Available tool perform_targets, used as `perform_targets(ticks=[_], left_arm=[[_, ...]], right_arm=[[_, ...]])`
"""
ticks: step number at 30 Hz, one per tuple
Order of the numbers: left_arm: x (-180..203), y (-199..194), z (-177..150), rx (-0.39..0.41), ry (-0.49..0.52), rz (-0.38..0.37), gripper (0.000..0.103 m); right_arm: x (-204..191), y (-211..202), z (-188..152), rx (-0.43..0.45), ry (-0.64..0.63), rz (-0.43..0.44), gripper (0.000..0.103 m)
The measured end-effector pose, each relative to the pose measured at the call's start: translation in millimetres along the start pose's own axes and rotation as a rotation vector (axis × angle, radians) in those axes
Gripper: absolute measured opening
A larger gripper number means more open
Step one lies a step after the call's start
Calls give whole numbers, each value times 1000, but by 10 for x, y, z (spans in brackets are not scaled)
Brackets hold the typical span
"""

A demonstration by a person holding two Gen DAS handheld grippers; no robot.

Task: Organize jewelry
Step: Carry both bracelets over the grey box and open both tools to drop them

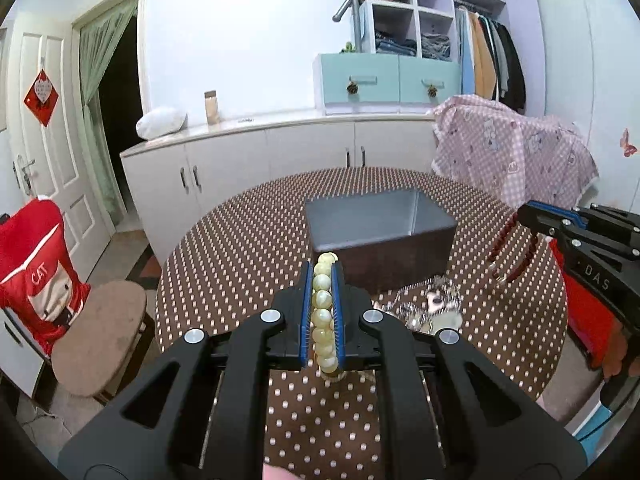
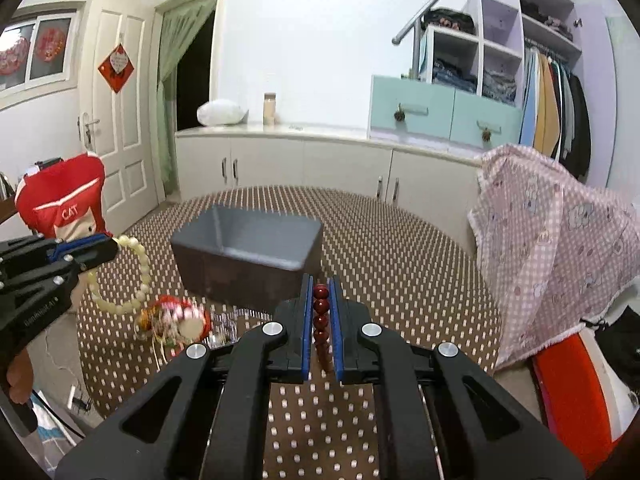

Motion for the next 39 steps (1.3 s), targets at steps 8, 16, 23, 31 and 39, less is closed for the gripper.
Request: perform_targets(ticks=[8, 16, 23, 31, 39], left_arm=[[5, 115, 254, 39, -29, -32, 10], [-3, 372, 404, 37, -47, -49, 10], [-68, 599, 429, 15, -66, -55, 10], [-175, 755, 376, -18, -135, -72, 68], [-221, 664, 387, 2, -129, -45, 68]], right_arm=[[-120, 57, 405, 84, -31, 21, 7], [-176, 332, 541, 72, -38, 54, 7], [-201, 585, 514, 26, -30, 95, 7], [-150, 660, 418, -1, -35, 62, 53], [-125, 616, 350, -22, -26, 53, 54]])
Point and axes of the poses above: each gripper's, at about its wrist camera, not at the fingertips, and y roughly the way its jaws point, x to its right, z to its top, the point moved 7 cm from there along y, roughly the way its jaws point, and after that the axes turned 8 degrees about y, right-handed, at the moved point
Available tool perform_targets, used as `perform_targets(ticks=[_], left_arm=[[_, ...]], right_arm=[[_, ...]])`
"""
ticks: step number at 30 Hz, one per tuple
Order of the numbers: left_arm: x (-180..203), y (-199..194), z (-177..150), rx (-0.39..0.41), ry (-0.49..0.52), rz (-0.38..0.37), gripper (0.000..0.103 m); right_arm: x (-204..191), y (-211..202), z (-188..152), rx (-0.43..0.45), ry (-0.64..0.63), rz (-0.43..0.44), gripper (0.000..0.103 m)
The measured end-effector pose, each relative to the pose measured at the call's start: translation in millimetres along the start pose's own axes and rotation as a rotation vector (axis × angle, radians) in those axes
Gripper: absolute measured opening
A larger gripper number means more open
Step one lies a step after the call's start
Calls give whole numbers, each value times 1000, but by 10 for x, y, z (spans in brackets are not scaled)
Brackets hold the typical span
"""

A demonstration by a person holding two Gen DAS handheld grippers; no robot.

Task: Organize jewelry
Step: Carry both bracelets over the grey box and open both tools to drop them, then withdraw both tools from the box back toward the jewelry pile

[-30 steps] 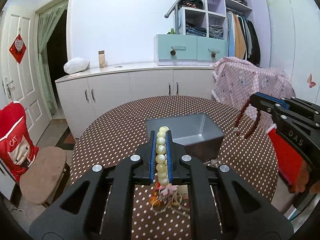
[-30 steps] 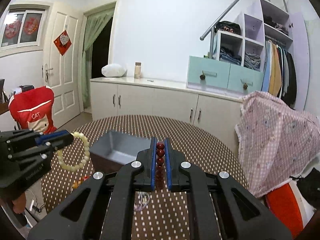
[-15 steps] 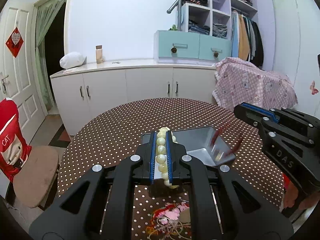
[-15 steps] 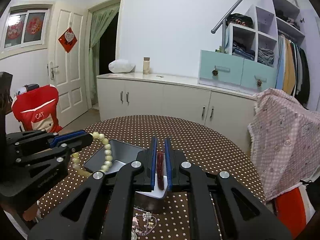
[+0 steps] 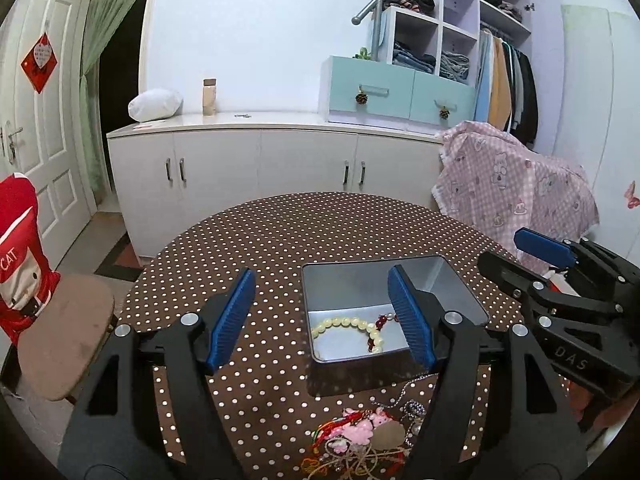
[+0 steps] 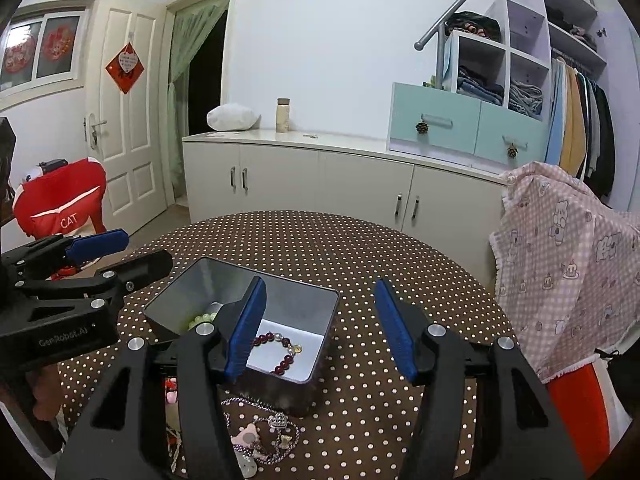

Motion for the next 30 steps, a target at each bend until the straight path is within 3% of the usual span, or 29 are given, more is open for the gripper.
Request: perform_targets(ticks=[19, 30], left_arm=[[-29, -201, -139, -26, 0, 40, 68], [59, -350, -439, -68, 1, -29, 68]], right_arm=[[19, -208, -130, -12, 21, -20, 62], [-12, -277, -392, -59, 44, -12, 65]])
Point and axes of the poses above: each gripper's, at about its wrist camera, not at the fingertips, and y roughly the way its jaws point, x to its right, z to its top, the point moved 7 cm from there along y, roughly the way its jaws point, and after that the axes turned 8 degrees about y, right-handed, at the moved point
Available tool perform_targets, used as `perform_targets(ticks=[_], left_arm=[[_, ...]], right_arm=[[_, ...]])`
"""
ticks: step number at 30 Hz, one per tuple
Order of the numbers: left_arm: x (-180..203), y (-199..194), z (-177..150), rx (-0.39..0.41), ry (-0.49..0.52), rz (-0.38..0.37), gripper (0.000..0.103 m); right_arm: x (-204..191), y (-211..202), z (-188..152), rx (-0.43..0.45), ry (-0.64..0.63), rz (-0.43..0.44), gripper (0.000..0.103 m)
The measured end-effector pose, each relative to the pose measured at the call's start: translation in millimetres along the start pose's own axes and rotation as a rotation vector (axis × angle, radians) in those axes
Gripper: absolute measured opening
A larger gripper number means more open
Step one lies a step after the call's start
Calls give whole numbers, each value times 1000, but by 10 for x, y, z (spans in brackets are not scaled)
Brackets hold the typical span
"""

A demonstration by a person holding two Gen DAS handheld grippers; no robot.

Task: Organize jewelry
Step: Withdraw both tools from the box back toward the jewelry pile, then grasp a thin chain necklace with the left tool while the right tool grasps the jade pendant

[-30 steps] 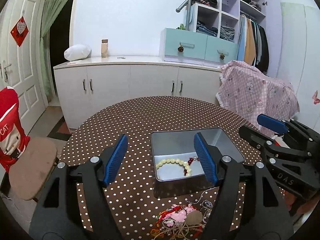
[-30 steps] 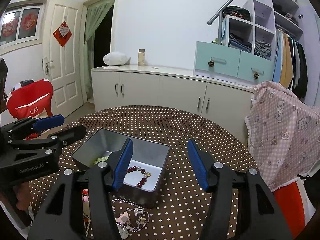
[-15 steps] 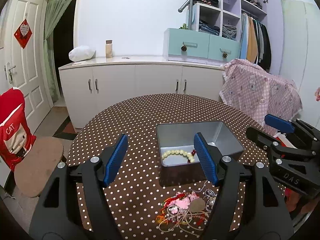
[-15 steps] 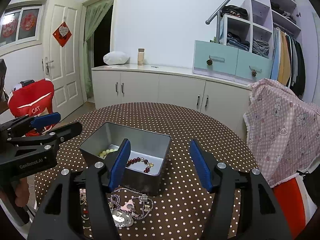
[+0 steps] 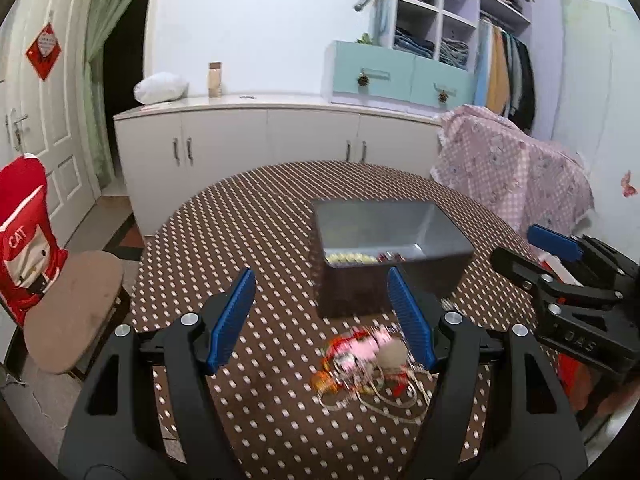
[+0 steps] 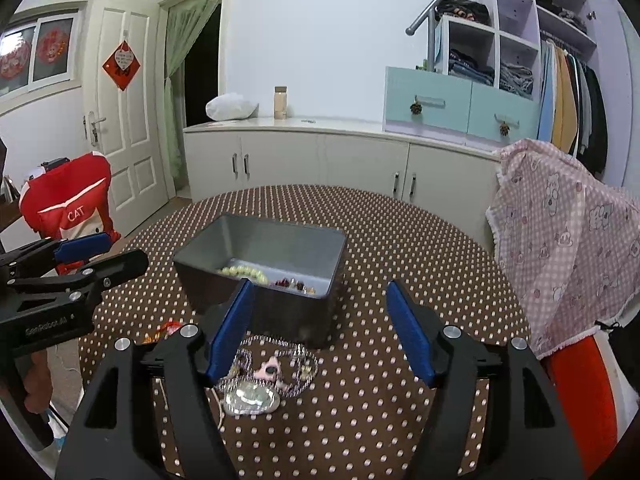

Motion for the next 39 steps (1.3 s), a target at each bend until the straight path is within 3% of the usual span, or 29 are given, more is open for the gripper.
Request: perform_targets(ticks=[10, 16, 20, 36, 39], left_arm=[[405, 122, -355, -94, 106, -93, 66], [519, 232, -400, -126, 125, -106, 50], [465, 373, -460, -183, 68, -113, 37], [515, 467, -497, -222, 62, -122, 36], [555, 475, -501, -218, 89, -122, 29]], right_arm=[[47, 29, -336, -76, 38, 7, 65], [135, 5, -426, -92, 61, 4, 65], [234, -12, -448, -96, 80, -5, 65], [392, 76, -539, -127, 117, -15, 65], [410, 80, -547, -130, 126, -19, 65]])
Point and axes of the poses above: each gripper's, at about its wrist camera, not at the fingertips, and y roughly the way its jaws point, x to its right, z to its top, the point moved 7 cm from there along y, roughly the way its jaws point, and after that the axes turned 8 degrees about y, right-handed, at the moved point
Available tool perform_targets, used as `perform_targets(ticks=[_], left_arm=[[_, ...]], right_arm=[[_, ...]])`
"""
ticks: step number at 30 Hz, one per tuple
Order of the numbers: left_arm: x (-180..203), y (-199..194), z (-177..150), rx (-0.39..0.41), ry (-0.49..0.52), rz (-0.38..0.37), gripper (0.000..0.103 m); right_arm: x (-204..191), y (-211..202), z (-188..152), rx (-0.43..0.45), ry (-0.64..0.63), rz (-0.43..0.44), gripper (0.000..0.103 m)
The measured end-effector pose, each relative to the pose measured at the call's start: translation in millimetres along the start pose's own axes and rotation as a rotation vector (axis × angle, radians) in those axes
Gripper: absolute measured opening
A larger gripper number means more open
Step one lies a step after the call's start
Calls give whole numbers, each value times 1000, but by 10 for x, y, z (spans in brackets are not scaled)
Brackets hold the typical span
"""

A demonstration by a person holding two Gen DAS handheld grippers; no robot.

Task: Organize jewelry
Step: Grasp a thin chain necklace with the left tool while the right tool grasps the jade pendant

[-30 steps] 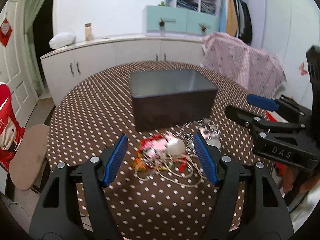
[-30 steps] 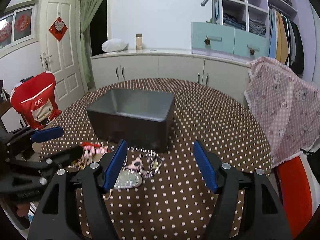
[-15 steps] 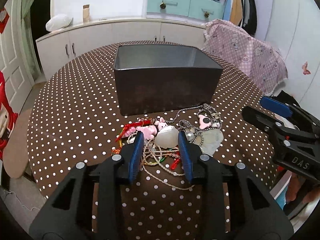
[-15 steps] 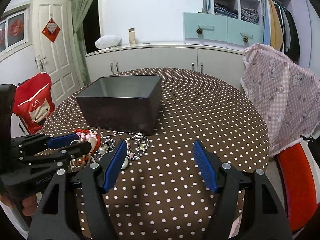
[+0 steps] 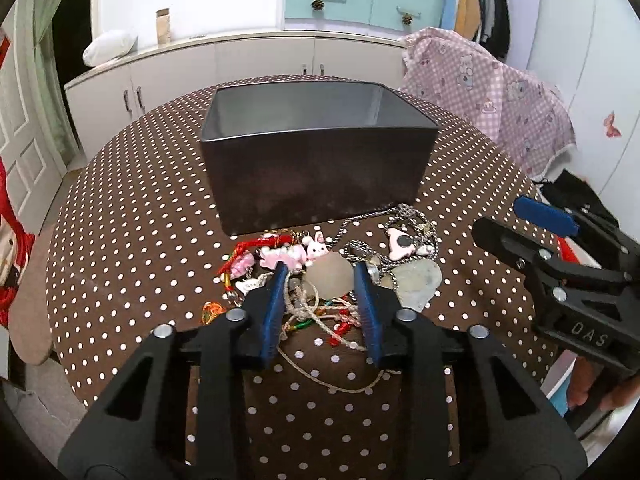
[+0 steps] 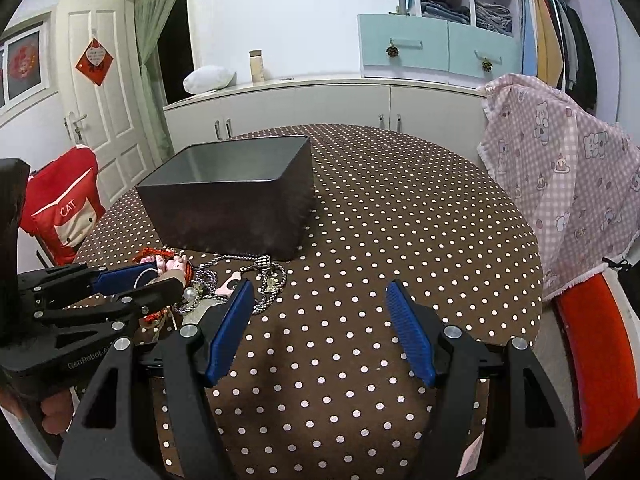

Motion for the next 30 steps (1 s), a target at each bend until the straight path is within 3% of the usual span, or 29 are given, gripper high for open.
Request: perform_targets(ticks=[7, 13, 19, 26, 27, 29, 30], left_arm=[[-22, -36, 11, 22, -38, -13, 16], [-91, -127, 1, 42, -54, 0, 11], [-134, -233, 27, 81, -60, -11, 10], [-69, -76, 0, 15, -38, -31, 11], [-67, -49, 1, 8, -43, -28, 14], [-67, -46, 17, 9, -47, -30, 35], [-58, -54, 26, 14, -51, -39, 63]], right_arm=[[50, -13, 1, 1, 10, -5, 65], [54, -21, 6, 0, 8, 4, 65], [-19, -40, -7, -3, -4, 13, 65], [-16, -38, -8, -6, 1, 10, 65], [-5, -38, -11, -7, 2, 8, 65], [-1, -36, -17, -8, 3, 7, 65], [11, -36, -23, -10, 5, 4, 65]])
Point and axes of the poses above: each gripper's, at about its wrist camera, not at the fingertips, and y roughly the way its jaws point, x to its right, z to its top, the point moved 7 cm from there along y, roughly the way its jaws point, and after that the axes turned 8 degrees about y, right-handed, at the moved point
